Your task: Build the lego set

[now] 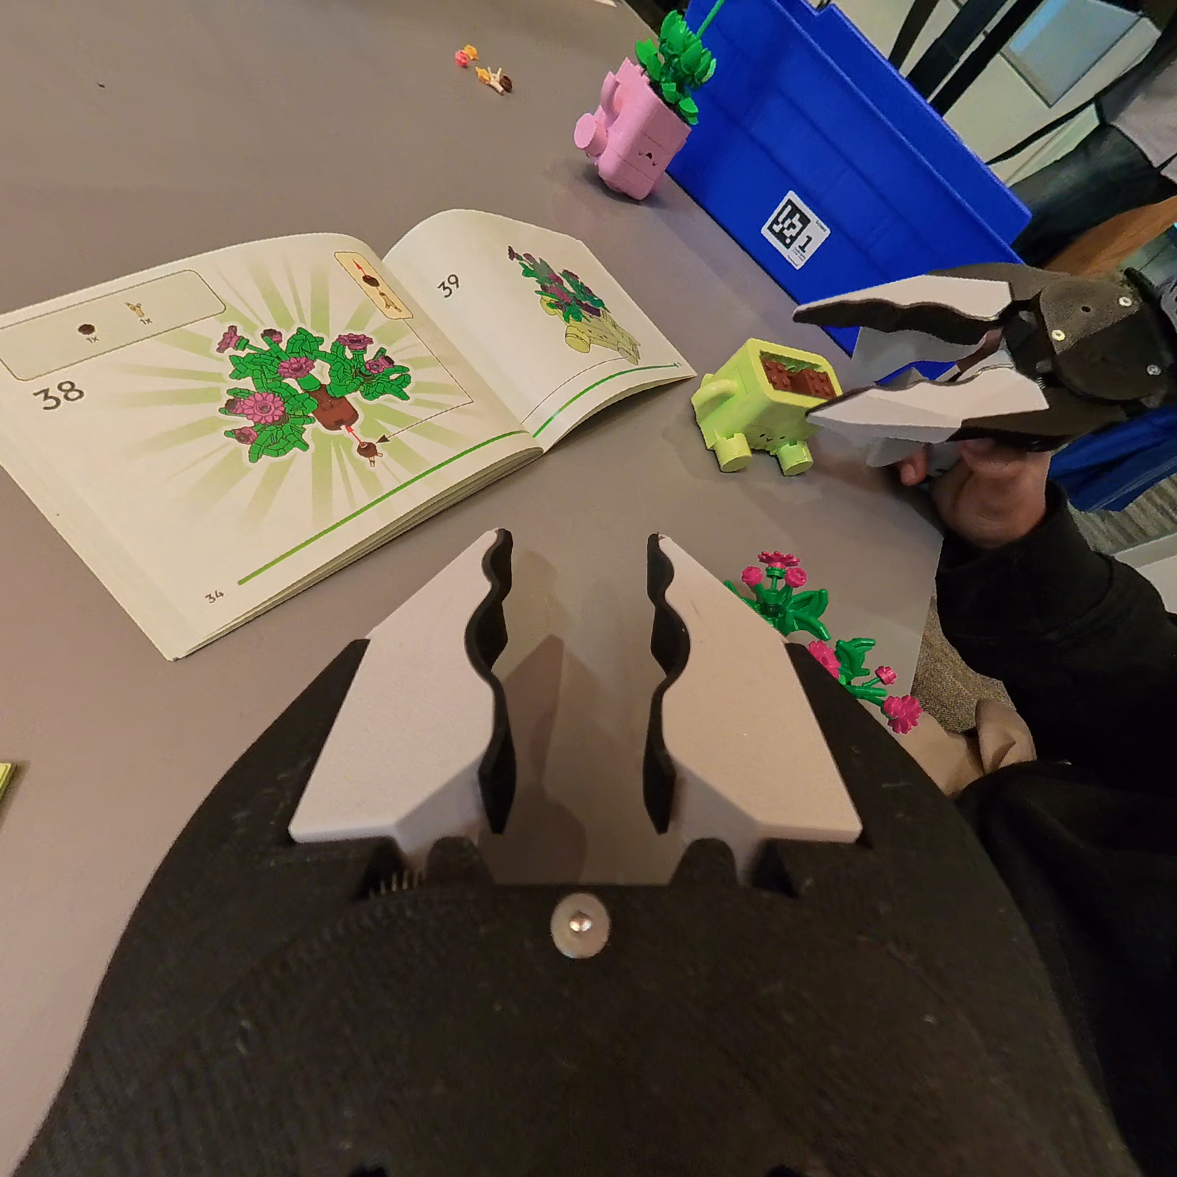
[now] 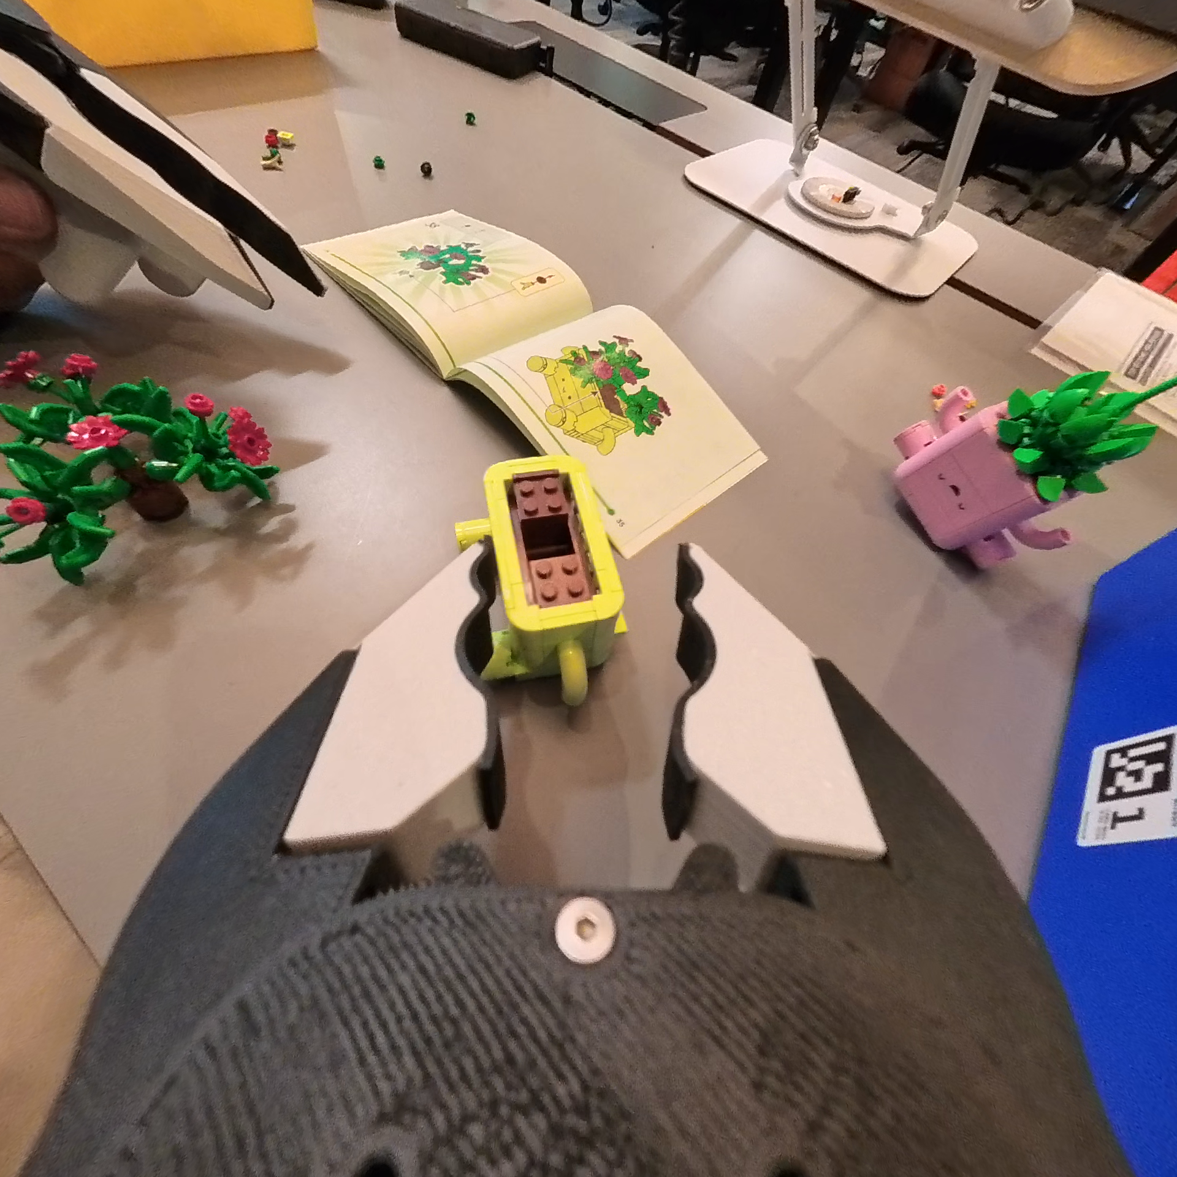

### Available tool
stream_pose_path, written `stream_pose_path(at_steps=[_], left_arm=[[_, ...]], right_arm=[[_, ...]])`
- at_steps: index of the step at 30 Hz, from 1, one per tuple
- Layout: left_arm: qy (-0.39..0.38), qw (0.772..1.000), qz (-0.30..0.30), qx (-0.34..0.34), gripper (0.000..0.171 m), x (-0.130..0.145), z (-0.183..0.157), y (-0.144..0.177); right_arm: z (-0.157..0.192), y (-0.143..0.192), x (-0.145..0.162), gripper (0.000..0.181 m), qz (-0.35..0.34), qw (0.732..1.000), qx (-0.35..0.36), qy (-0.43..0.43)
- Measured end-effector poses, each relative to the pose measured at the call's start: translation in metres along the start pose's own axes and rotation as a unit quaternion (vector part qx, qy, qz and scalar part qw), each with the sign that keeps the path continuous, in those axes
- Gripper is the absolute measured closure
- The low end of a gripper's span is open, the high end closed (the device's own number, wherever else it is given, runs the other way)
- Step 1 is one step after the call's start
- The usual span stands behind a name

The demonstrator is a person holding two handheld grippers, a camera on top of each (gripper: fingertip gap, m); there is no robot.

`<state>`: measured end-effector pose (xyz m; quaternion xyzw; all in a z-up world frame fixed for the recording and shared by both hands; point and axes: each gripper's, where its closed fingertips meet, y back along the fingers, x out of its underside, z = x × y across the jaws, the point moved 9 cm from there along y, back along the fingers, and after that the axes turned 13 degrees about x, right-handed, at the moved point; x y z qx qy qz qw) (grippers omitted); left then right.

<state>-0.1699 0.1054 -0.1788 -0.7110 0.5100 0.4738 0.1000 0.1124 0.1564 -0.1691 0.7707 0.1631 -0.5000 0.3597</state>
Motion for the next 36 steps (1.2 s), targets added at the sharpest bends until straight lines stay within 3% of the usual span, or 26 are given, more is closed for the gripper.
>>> stream_pose_path(at_steps=[15,33,36], left_arm=[[-0.006,1.0,-0.002,-0.002,0.131,0.0,-0.001,0.0],[-0.007,1.0,-0.006,0.0,0.131,0.0,-0.001,0.001],[-0.007,1.0,-0.007,0.0,0.131,-0.001,-0.001,0.001]], right_arm=[[-0.002,0.015,-0.007,0.138,-0.084,0.996,0.03,-0.005],[0.001,0.009,-0.005,0.138,-0.059,0.998,0.026,0.01],[0.006,0.006,-0.004,0.144,-0.045,0.998,0.018,0.029]])
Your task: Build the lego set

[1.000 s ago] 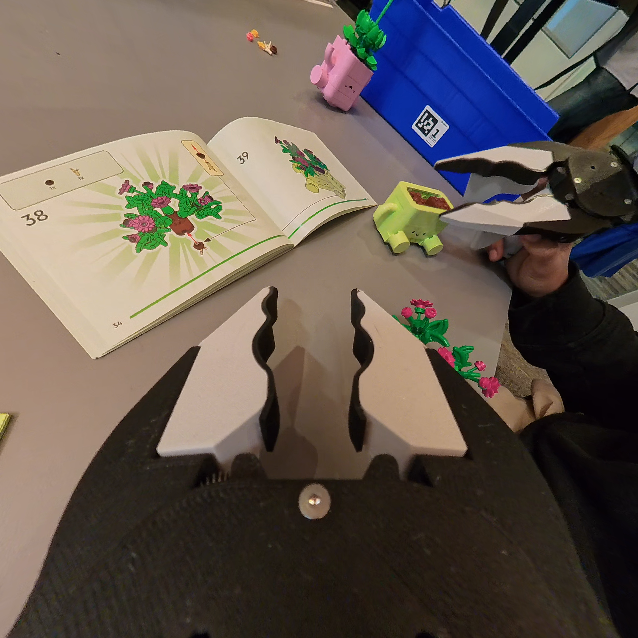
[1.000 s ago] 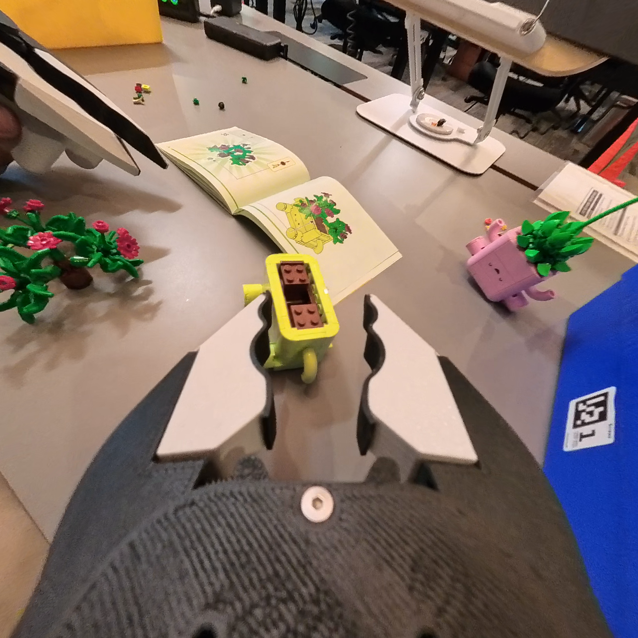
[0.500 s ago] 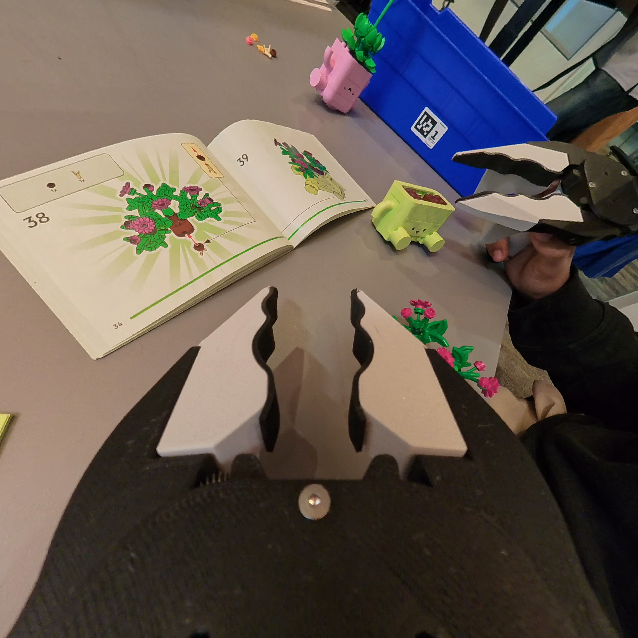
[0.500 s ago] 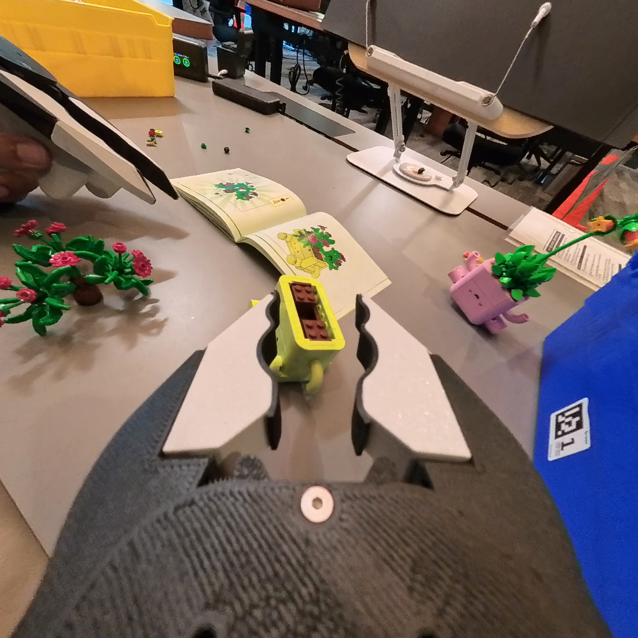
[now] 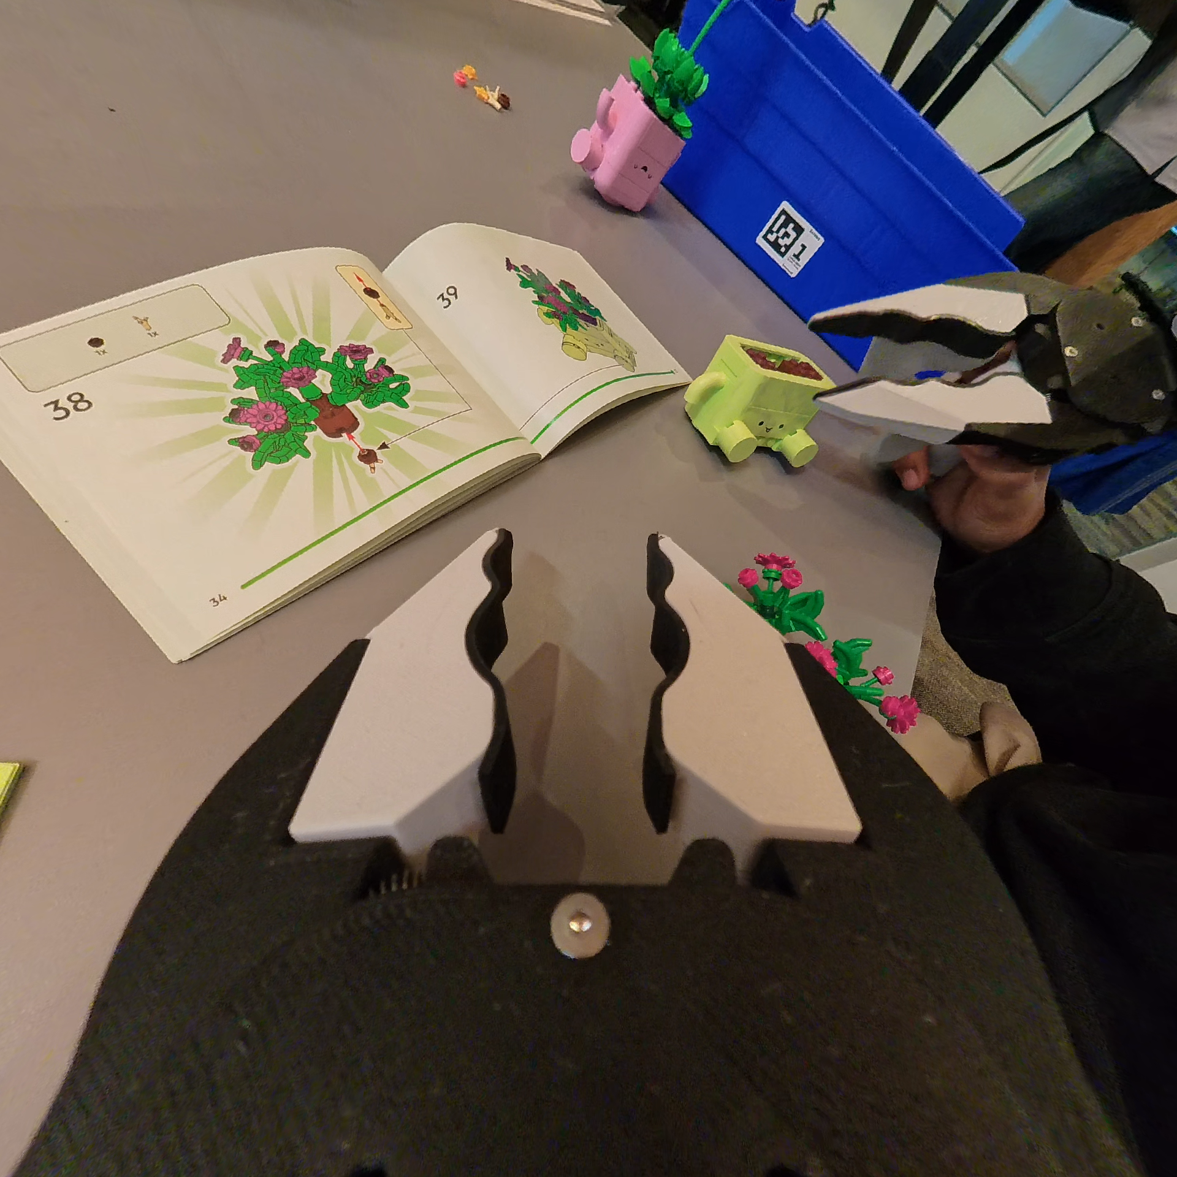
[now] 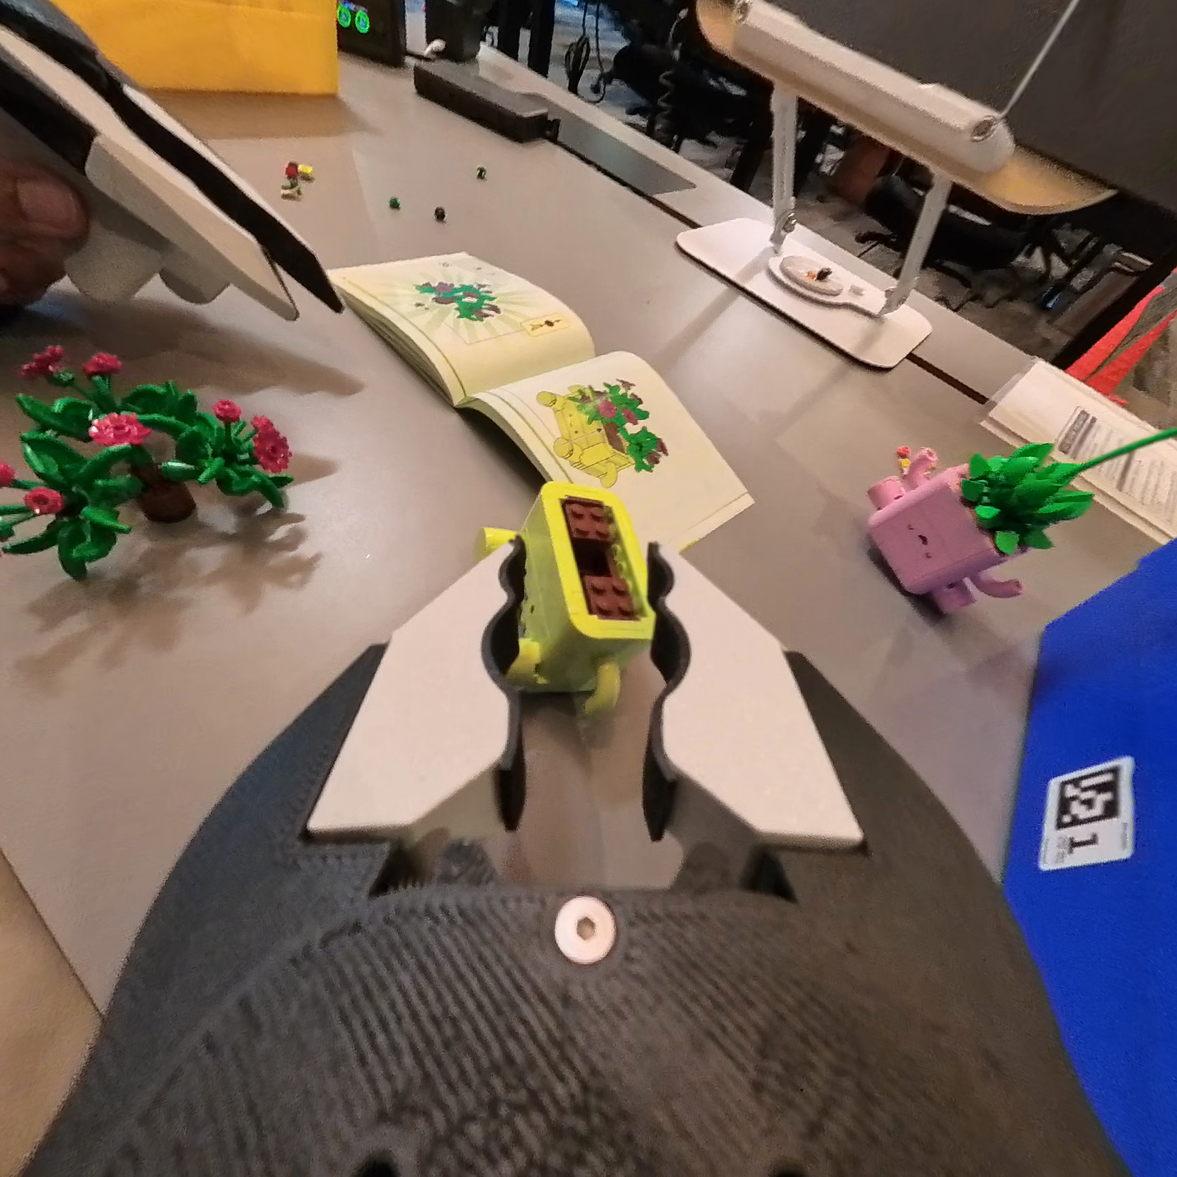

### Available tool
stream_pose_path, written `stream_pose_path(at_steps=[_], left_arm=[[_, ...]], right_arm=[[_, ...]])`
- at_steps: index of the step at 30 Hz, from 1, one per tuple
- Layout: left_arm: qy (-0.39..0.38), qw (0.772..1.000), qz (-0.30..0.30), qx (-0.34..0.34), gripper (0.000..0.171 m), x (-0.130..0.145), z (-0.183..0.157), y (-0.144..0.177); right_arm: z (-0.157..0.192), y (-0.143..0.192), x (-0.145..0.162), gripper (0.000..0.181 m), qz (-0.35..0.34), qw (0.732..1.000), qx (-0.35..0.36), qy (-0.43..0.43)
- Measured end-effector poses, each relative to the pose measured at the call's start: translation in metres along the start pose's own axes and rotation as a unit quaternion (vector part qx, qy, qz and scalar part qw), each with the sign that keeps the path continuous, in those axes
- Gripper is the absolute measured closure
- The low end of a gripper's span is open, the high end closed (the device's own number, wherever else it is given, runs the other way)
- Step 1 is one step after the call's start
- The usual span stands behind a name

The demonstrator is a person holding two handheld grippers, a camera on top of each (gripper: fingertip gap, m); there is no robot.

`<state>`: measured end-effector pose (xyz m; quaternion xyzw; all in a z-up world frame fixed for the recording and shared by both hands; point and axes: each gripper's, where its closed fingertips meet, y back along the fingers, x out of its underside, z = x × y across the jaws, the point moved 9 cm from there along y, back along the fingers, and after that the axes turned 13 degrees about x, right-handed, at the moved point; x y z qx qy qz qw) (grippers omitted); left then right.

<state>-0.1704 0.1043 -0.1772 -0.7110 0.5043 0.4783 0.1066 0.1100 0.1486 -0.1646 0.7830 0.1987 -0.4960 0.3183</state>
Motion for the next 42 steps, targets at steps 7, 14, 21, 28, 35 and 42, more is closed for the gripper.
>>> stream_pose_path(at_steps=[7,14,21,28,35,42], left_arm=[[0.002,1.0,0.0,0.001,0.131,0.0,0.0,0.0],[0.006,1.0,-0.005,0.002,0.131,0.0,0.001,0.001],[-0.032,0.997,-0.066,-0.02,0.131,-0.006,-0.001,0.015],[-0.121,0.949,-0.147,-0.25,0.146,-0.016,0.019,0.09],[-0.027,0.93,-0.111,-0.351,0.153,-0.014,0.069,0.153],[0.033,0.944,-0.002,-0.328,0.159,-0.018,0.121,0.153]], right_arm=[[0.013,-0.006,0.003,0.154,0.033,0.998,-0.003,0.057],[0.018,-0.004,0.003,0.161,0.024,0.997,-0.032,0.068],[0.015,0.003,-0.002,0.156,-0.017,0.998,-0.02,0.055],[0.003,0.015,-0.009,0.155,-0.082,0.997,-0.005,0.003],[0.007,0.014,-0.01,0.157,-0.093,0.995,0.007,0.019],[0.03,0.016,-0.017,0.16,-0.11,0.994,-0.023,0.007]])
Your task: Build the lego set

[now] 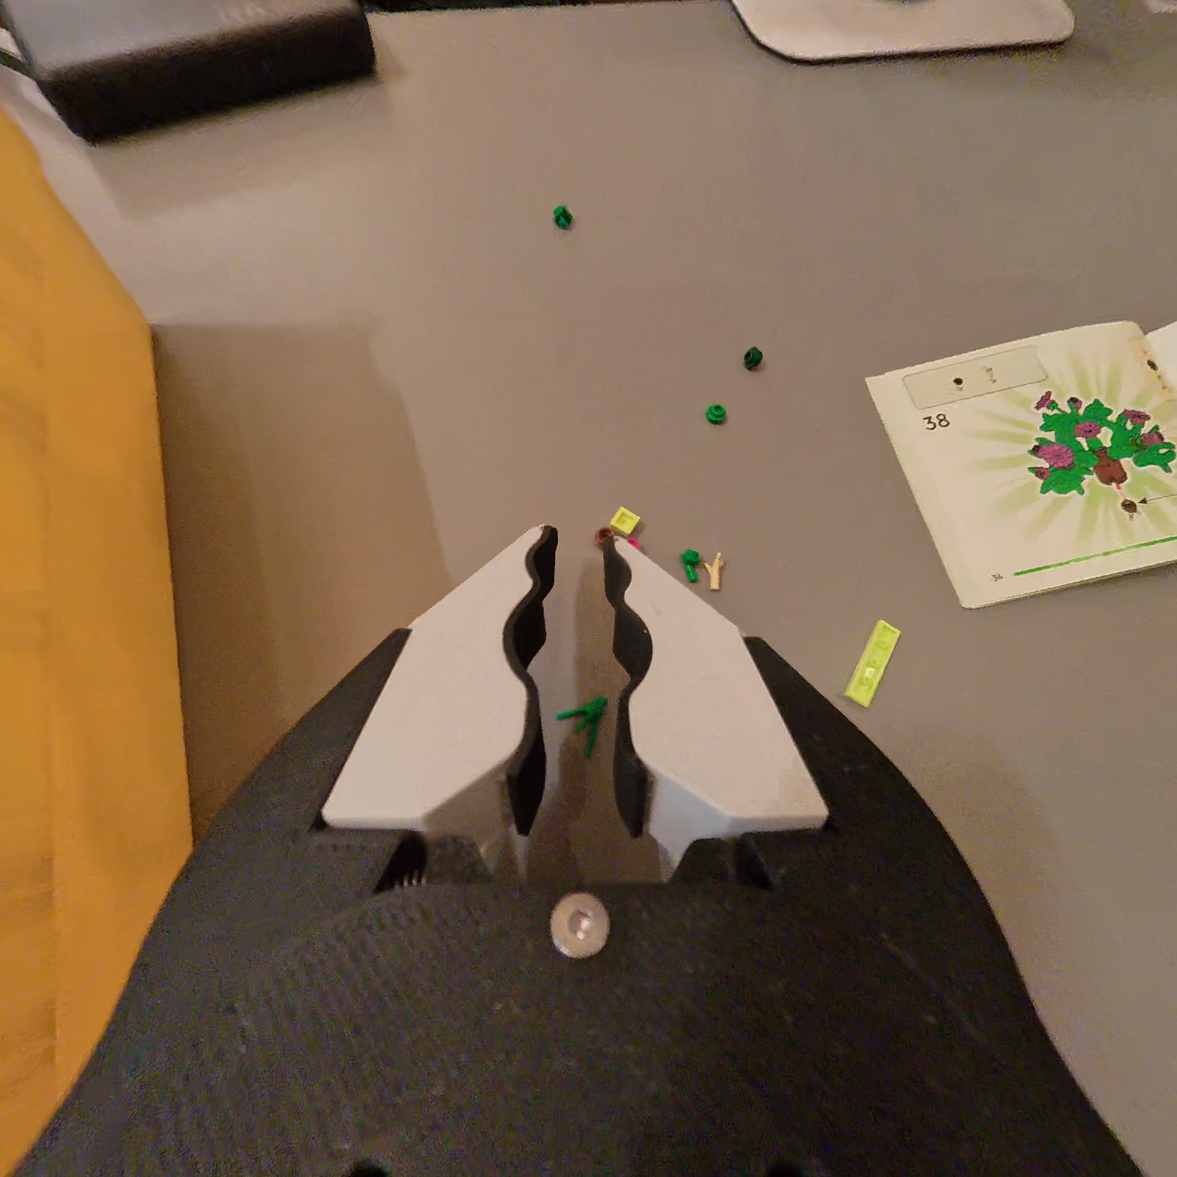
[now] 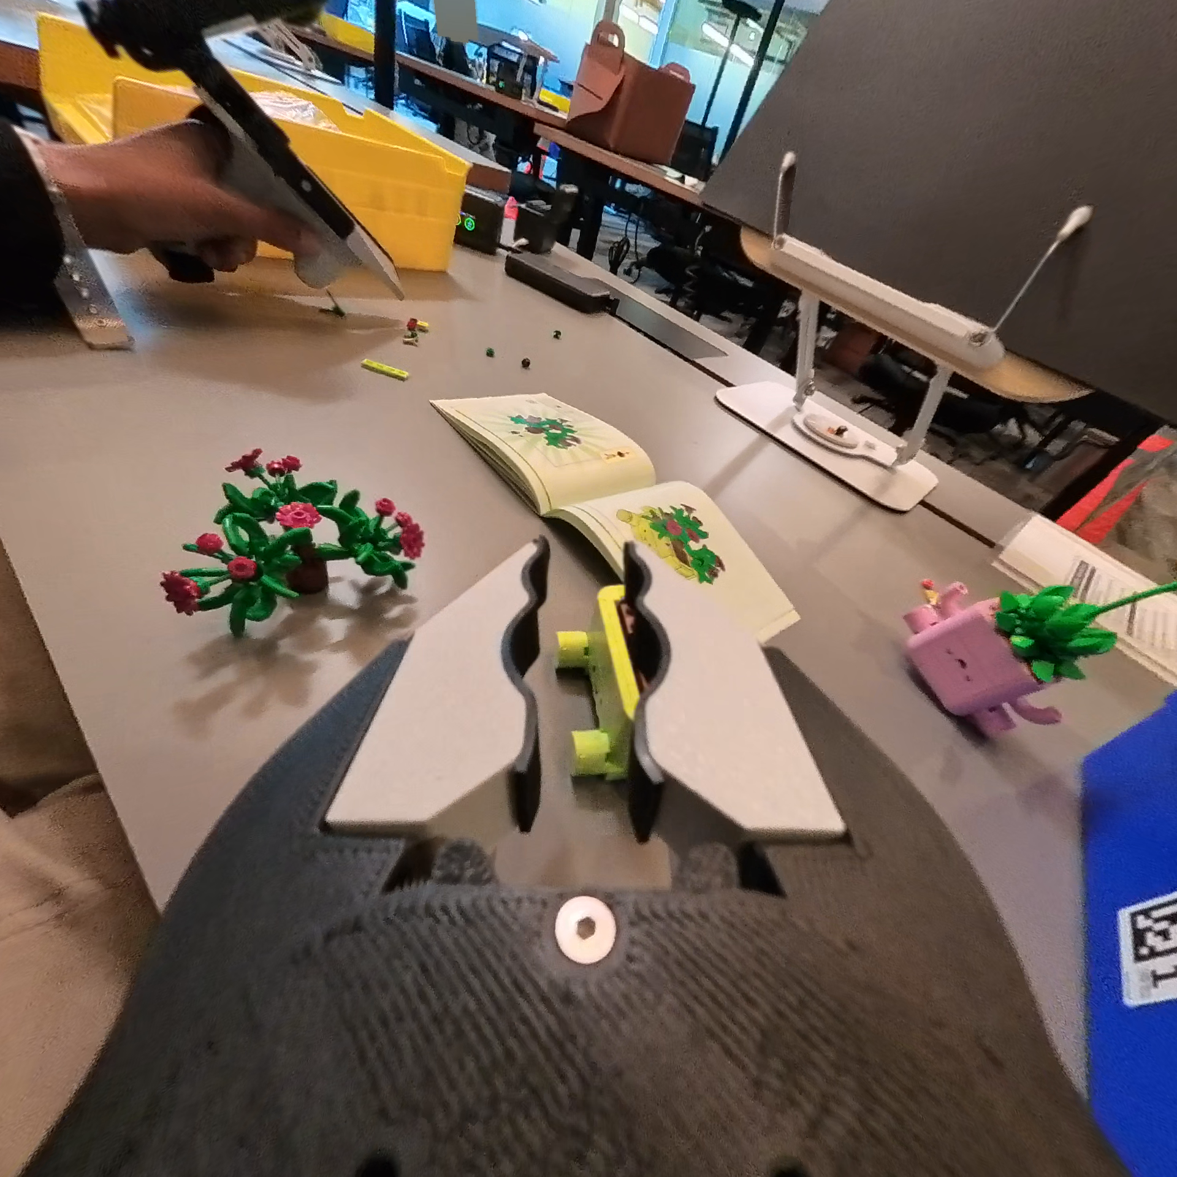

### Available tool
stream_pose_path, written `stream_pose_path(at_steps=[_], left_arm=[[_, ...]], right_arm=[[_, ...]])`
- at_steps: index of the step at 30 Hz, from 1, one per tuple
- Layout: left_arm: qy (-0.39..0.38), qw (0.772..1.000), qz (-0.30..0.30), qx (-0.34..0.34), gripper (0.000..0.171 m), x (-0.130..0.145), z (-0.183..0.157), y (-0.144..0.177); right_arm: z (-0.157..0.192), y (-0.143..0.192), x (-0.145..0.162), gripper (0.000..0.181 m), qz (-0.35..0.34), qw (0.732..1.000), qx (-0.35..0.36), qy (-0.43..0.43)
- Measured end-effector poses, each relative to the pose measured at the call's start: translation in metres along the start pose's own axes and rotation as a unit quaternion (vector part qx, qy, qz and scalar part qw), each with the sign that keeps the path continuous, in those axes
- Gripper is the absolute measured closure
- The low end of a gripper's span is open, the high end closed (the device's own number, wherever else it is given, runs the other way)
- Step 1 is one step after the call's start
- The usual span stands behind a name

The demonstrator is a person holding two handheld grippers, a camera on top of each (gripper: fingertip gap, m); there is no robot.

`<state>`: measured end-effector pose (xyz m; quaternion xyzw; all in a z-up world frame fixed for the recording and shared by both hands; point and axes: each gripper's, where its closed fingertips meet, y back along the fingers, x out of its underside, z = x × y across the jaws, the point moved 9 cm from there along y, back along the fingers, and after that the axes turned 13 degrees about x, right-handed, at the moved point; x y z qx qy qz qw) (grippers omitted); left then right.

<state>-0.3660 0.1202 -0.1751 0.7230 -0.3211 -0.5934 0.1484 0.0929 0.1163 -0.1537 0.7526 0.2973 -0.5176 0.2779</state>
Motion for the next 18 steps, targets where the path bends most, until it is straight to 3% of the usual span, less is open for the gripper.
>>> stream_pose_path(at_steps=[11,18], left_arm=[[0.011,0.998,0.002,0.067,0.153,0.004,0.009,-0.008],[0.011,0.998,0.024,0.064,0.157,0.002,0.01,-0.016]], right_arm=[[0.009,-0.004,0.002,0.167,0.018,0.999,0.016,0.044],[0.009,-0.005,0.002,0.167,0.022,0.999,0.013,0.045]])
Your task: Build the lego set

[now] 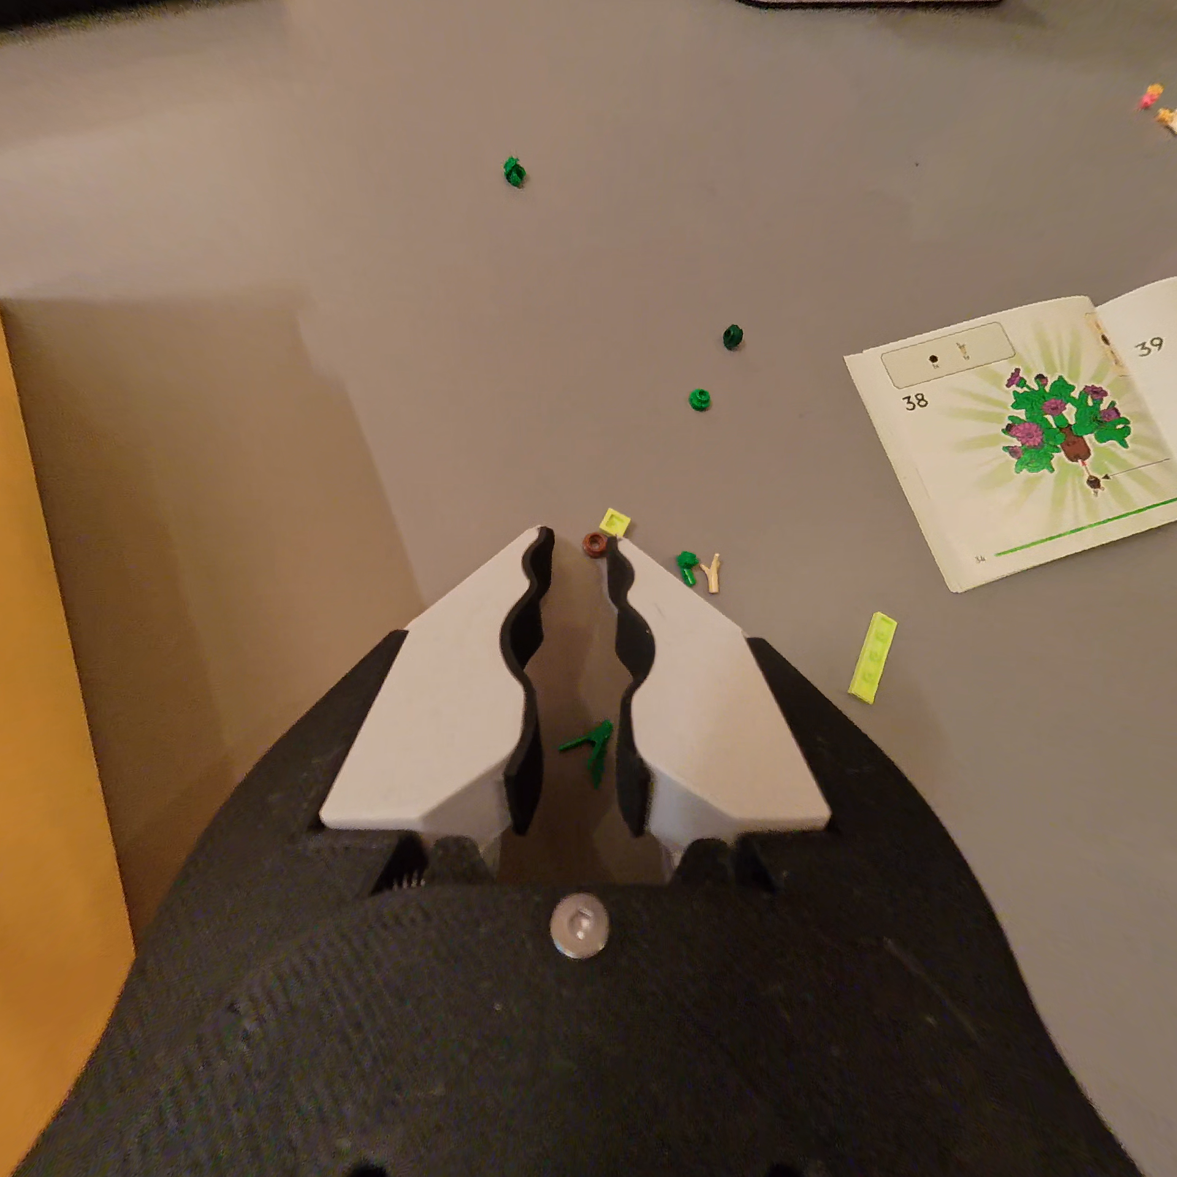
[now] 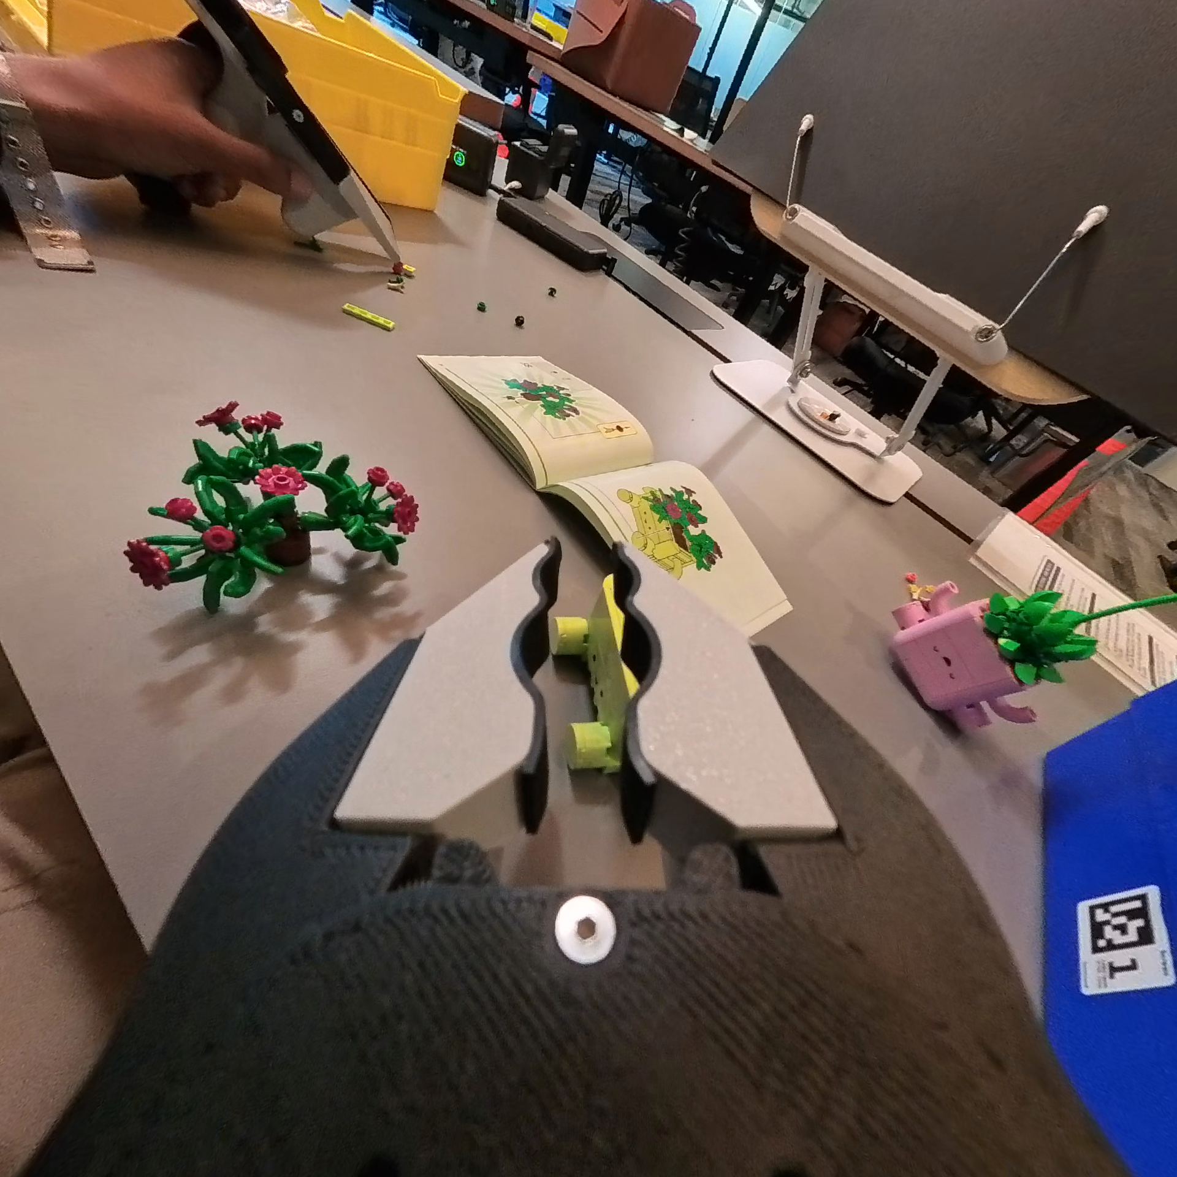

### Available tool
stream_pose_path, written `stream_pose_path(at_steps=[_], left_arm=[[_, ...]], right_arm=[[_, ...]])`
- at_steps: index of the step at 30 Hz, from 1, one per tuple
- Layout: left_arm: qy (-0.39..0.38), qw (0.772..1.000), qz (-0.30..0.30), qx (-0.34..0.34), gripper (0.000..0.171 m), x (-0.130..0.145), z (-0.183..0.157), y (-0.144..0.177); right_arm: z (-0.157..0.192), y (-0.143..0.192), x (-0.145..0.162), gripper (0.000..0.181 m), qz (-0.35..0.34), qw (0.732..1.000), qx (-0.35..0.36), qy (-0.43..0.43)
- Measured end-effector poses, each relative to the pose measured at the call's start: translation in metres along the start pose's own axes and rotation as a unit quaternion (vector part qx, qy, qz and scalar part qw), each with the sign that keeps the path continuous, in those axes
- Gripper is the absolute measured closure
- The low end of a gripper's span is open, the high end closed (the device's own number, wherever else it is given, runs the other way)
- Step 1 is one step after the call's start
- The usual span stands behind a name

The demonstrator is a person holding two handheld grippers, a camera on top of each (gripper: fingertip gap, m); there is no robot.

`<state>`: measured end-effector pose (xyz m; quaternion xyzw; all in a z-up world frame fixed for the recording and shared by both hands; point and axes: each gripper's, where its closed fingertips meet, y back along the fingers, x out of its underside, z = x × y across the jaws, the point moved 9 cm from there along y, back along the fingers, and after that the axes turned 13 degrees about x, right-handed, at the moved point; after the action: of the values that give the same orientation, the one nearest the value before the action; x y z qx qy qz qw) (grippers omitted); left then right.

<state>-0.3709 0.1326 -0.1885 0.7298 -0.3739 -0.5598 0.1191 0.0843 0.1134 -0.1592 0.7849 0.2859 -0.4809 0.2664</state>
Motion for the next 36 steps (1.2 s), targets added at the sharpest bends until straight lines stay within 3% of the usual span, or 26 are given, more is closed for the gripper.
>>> stream_pose_path(at_steps=[26,33,36], left_arm=[[-0.002,1.0,0.005,0.021,0.168,-0.001,0.0,-0.003],[-0.068,0.994,-0.082,0.012,0.168,-0.003,-0.017,0.016],[-0.069,0.991,-0.099,0.052,0.168,-0.001,-0.04,0.02]], right_arm=[[0.004,0.0,0.0,0.169,0.003,1.0,-0.007,0.016],[0.005,-0.001,0.001,0.169,0.008,1.0,-0.007,0.024],[0.005,-0.001,0.001,0.169,0.007,1.0,-0.007,0.021]])
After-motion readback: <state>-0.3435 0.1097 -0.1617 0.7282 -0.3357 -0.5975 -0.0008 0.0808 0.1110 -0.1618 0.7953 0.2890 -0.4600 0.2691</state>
